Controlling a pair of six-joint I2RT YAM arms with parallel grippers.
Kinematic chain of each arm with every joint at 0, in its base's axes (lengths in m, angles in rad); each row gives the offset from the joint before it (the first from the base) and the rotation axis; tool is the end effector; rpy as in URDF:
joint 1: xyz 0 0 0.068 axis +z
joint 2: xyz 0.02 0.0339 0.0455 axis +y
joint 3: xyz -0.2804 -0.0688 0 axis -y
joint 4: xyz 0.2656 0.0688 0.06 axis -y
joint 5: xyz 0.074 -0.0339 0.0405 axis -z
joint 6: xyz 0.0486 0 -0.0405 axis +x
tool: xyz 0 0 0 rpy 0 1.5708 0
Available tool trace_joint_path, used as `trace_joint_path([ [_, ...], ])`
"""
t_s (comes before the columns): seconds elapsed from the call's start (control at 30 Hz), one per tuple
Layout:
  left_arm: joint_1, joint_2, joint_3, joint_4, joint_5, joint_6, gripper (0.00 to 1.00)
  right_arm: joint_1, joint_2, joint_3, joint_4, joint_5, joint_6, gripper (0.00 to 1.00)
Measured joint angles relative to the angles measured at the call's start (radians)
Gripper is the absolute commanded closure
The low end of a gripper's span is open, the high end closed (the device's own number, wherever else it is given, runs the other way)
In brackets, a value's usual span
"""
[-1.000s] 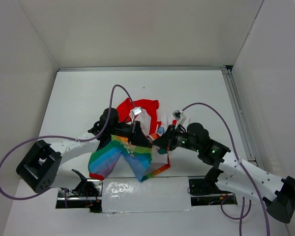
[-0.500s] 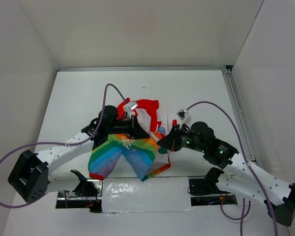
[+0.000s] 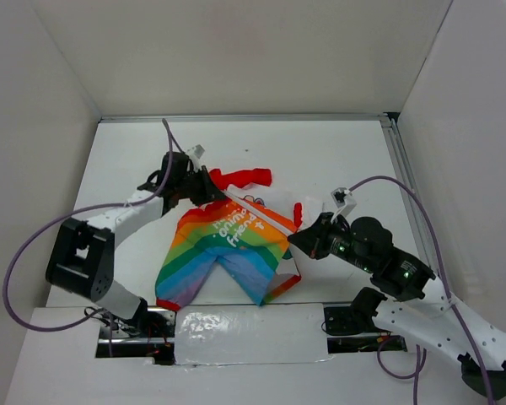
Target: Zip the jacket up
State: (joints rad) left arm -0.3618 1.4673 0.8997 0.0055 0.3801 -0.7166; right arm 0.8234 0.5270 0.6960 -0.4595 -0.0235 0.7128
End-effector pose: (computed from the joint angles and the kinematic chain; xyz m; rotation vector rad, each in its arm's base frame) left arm 0.3191 -0.1401 0.2367 -0.1624 2.2640 -1.0123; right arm 0.0990 0.1085 0.3232 -0.1285 2.0033 1.0556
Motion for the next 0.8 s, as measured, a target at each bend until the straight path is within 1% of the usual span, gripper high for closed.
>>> trace_joint_path([
  [0.1, 0.087, 0.135, 0.12, -0.067, -0.024, 0.018, 1.0, 0.0, -0.003, -0.004, -0.006, 0.019, 0.011, 1.0],
  [0.13, 0.109, 0.189, 0.176, -0.088, -0.011, 0.027, 1.0, 0.0, -0.003, -0.011, -0.001, 0.029, 0.016, 1.0],
  [0.27, 0.148, 0.37, 0.401, -0.199, 0.102, 0.042, 1.0, -0.002, 0.005, -0.086, 0.019, 0.074, 0.043, 1.0],
  [0.37, 0.172, 0.455, 0.516, -0.272, 0.163, 0.06, 1.0, -0.004, 0.023, -0.142, 0.049, 0.103, 0.061, 1.0],
  [0.43, 0.187, 0.499, 0.58, -0.317, 0.189, 0.068, 1.0, -0.005, 0.063, -0.158, 0.071, 0.111, 0.066, 1.0],
  [0.47, 0.195, 0.523, 0.621, -0.346, 0.199, 0.08, 1.0, -0.005, 0.087, -0.166, 0.101, 0.107, 0.068, 0.94],
  [0.5, 0.2, 0.541, 0.652, -0.365, 0.202, 0.089, 0.97, -0.006, 0.118, -0.171, 0.117, 0.103, 0.07, 0.81],
  [0.53, 0.204, 0.558, 0.688, -0.391, 0.201, 0.098, 0.87, -0.006, 0.147, -0.177, 0.145, 0.091, 0.072, 0.66],
  [0.57, 0.209, 0.574, 0.719, -0.394, 0.162, 0.117, 0.57, -0.005, 0.174, -0.181, 0.15, 0.063, 0.076, 0.26],
  [0.6, 0.222, 0.592, 0.755, -0.39, 0.137, 0.137, 0.28, -0.002, 0.196, -0.187, 0.148, 0.034, 0.077, 0.04],
  [0.63, 0.242, 0.607, 0.787, -0.378, 0.114, 0.151, 0.01, 0.001, 0.218, -0.19, 0.148, 0.011, 0.071, 0.0],
  [0.73, 0.312, 0.616, 0.825, -0.367, 0.09, 0.17, 0.01, 0.004, 0.254, -0.191, 0.136, -0.009, 0.063, 0.0],
  [0.8, 0.357, 0.613, 0.833, -0.368, 0.087, 0.189, 0.01, 0.004, 0.245, -0.181, 0.11, 0.019, 0.064, 0.0],
])
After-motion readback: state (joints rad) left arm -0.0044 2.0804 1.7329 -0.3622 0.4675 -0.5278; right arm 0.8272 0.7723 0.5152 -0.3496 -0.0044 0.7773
